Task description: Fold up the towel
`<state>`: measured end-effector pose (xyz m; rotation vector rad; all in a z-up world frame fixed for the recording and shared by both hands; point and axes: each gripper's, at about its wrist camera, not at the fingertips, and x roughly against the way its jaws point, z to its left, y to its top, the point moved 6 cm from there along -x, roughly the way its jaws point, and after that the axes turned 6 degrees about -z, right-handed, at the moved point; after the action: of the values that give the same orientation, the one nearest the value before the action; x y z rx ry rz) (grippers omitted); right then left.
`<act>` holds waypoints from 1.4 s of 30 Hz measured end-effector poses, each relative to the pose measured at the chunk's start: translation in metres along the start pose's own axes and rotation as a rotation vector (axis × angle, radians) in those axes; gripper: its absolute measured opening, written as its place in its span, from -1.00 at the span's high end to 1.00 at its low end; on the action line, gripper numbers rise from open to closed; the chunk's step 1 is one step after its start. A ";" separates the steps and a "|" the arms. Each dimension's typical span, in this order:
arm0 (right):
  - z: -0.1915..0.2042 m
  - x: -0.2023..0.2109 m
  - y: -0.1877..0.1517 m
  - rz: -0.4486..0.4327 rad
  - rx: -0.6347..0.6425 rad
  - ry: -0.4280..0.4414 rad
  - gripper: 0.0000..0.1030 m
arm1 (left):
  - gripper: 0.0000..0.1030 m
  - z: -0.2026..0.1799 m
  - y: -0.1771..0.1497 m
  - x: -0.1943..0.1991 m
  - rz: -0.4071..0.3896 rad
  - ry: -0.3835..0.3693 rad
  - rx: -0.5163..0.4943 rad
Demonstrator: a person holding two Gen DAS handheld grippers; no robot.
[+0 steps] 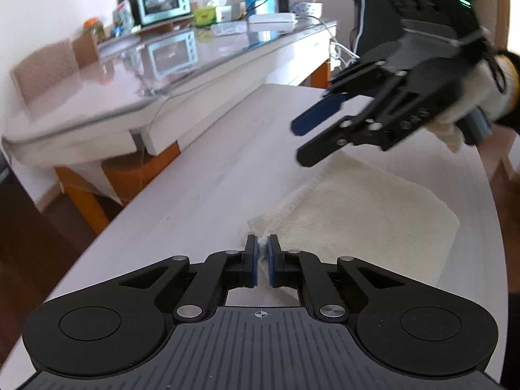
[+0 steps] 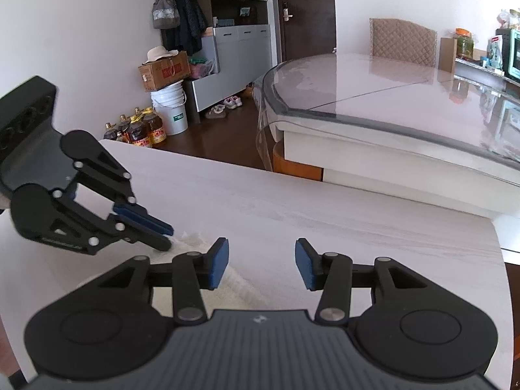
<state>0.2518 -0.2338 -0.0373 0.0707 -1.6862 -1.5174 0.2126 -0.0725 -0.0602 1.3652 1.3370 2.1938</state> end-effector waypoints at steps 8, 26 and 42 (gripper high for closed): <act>-0.005 0.006 -0.003 -0.006 -0.038 0.016 0.09 | 0.89 -0.025 0.012 0.015 -0.089 0.029 -0.227; 0.026 0.023 -0.018 0.006 -0.055 0.138 0.09 | 0.89 -0.017 0.010 -0.018 -0.090 0.051 -0.269; 0.085 0.017 -0.049 0.058 0.090 0.213 0.21 | 0.89 -0.018 0.019 -0.025 -0.121 0.022 -0.268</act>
<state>0.1667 -0.1890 -0.0613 0.2214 -1.5717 -1.3413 0.2165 -0.1080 -0.0625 1.1355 1.0553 2.2162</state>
